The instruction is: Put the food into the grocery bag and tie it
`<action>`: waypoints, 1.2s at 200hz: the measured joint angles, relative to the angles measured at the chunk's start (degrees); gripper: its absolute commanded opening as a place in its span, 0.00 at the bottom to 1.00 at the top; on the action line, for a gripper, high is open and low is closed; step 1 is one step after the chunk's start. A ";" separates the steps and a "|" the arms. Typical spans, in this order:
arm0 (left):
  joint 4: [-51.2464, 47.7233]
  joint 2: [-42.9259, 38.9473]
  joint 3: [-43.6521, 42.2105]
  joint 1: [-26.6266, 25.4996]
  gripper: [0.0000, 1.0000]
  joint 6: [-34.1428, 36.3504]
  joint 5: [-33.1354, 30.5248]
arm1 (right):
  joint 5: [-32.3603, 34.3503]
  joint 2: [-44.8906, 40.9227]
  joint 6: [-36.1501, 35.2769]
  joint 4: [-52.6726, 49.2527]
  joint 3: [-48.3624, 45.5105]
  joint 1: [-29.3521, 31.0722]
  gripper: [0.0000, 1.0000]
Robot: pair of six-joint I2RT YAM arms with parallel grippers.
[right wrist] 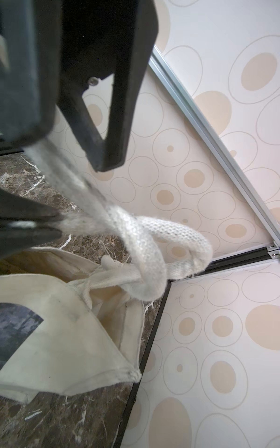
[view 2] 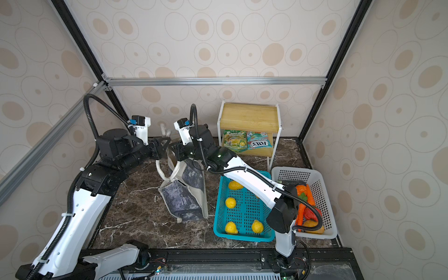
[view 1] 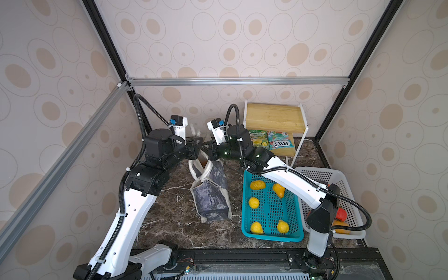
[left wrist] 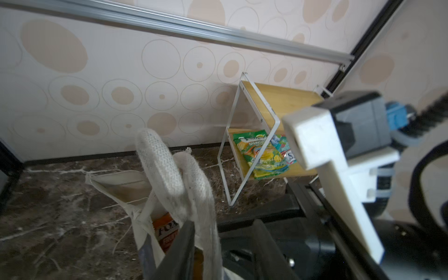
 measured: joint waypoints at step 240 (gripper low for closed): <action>28.46 9.42 -7.45 8.20 0.48 -19.30 9.29 | -3.13 -3.06 0.13 1.51 -4.42 -0.11 0.08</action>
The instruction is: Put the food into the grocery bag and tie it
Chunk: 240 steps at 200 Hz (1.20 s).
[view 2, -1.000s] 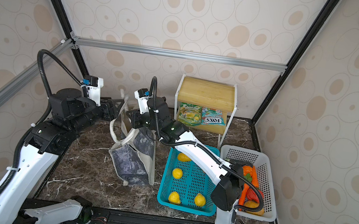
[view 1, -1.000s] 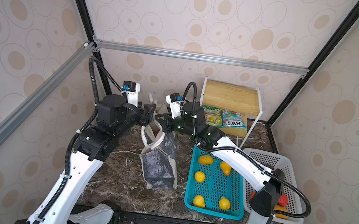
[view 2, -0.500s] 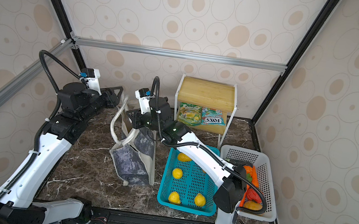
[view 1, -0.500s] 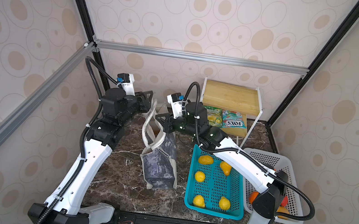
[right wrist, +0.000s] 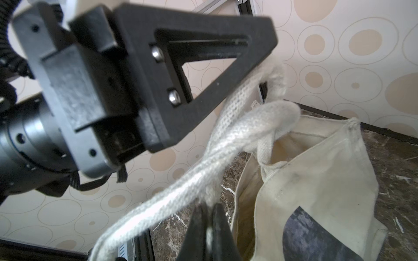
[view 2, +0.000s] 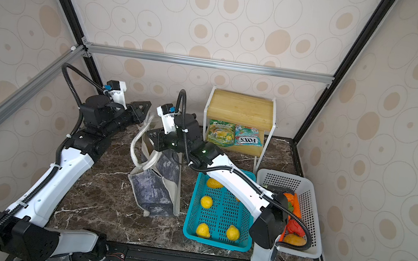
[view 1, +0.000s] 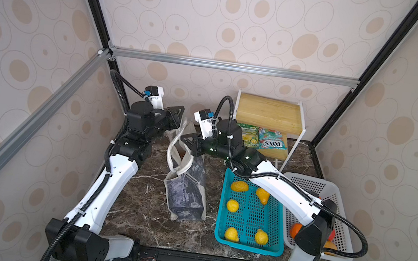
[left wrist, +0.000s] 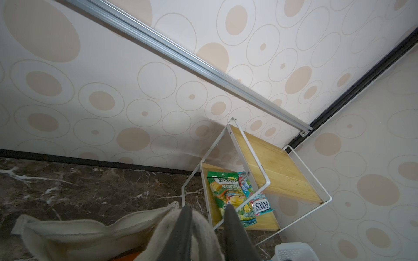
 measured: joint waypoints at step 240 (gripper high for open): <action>-3.76 -3.28 -3.41 0.28 0.00 2.84 -4.17 | 2.14 -1.66 0.96 -1.73 -2.38 0.02 0.73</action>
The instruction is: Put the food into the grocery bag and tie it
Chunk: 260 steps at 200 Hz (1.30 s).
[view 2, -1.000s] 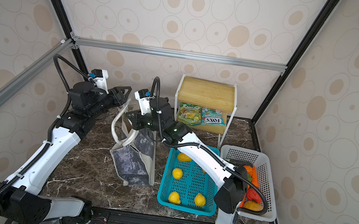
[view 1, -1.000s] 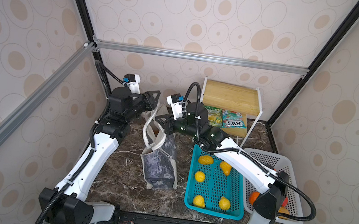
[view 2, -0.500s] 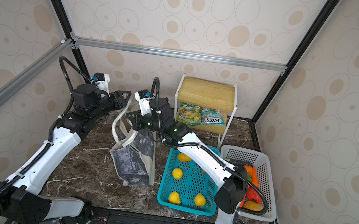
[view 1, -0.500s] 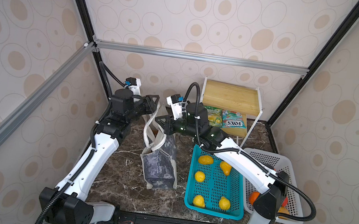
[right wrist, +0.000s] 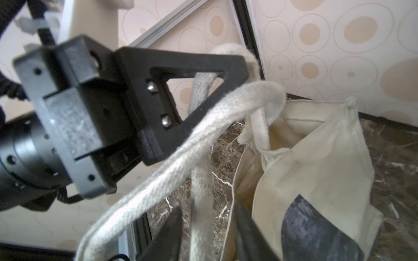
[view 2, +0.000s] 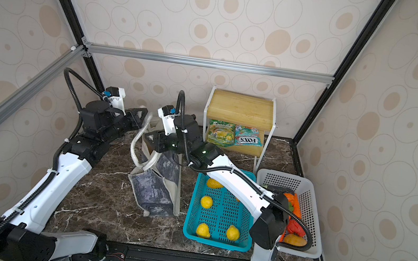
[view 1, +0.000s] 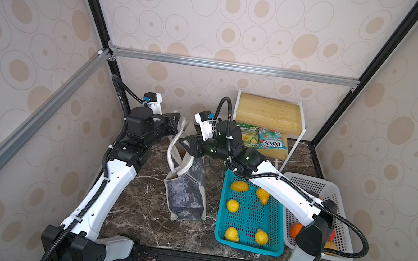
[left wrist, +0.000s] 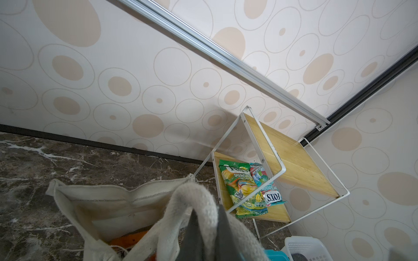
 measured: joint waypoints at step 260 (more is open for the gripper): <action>17.66 -12.15 -21.53 1.14 0.00 -13.20 2.47 | -29.81 -4.50 -4.94 34.01 -25.11 -1.05 0.75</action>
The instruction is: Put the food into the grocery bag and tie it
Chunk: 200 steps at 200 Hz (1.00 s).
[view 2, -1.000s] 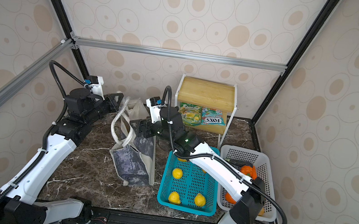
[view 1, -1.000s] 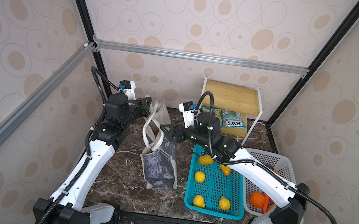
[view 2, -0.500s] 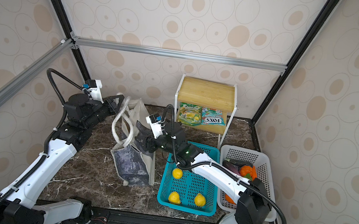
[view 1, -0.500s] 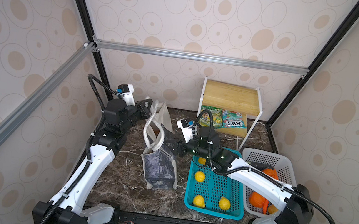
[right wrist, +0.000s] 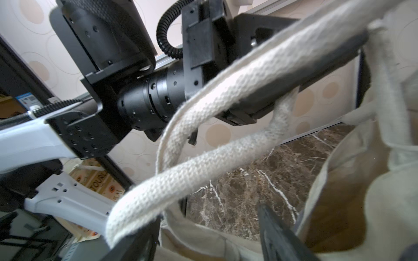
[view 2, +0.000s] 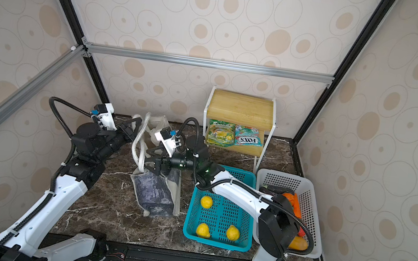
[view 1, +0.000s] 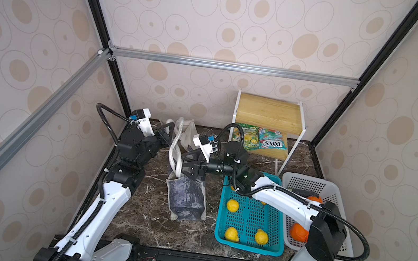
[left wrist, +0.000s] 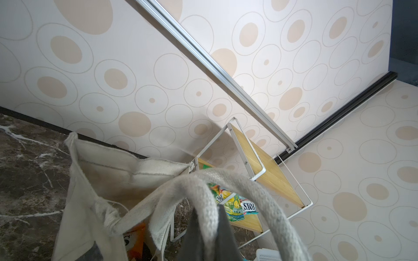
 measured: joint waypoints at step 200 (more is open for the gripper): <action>-7.72 -4.39 2.99 1.88 0.00 5.60 -10.25 | 19.69 -2.10 -3.06 -2.95 -2.67 4.39 0.07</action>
